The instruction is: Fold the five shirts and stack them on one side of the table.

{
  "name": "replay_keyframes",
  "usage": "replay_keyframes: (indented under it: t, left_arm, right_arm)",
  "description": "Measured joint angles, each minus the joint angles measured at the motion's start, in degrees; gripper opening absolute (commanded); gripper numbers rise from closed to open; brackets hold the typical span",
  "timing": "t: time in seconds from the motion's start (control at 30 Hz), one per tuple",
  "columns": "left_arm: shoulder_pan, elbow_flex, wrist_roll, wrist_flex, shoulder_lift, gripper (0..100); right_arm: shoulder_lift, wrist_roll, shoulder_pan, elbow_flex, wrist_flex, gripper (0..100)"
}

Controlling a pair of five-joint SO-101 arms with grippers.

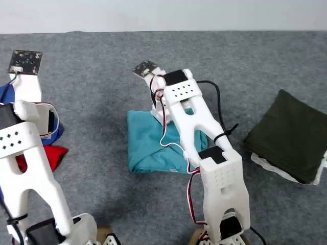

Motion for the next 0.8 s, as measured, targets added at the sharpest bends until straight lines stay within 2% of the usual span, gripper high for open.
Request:
replay_keyframes:
  t: [0.23,0.4,0.53,0.8]
  left_arm:
    - [0.0,0.0,0.0,0.0,0.0,1]
    - [0.0,0.0,0.0,0.0,0.0,1]
    - [0.0,0.0,0.0,-0.8,0.0,1]
    - [0.0,0.0,0.0,-0.9,0.0,1]
  right_arm:
    - [0.1,4.8,0.0,-8.0,12.7,1.1]
    - [-0.6,7.2,0.6,-8.6,14.0,1.1]
    - [-5.8,8.6,1.0,-1.5,14.0,1.1]
    - [-19.6,10.6,2.8,21.5,14.0,1.1]
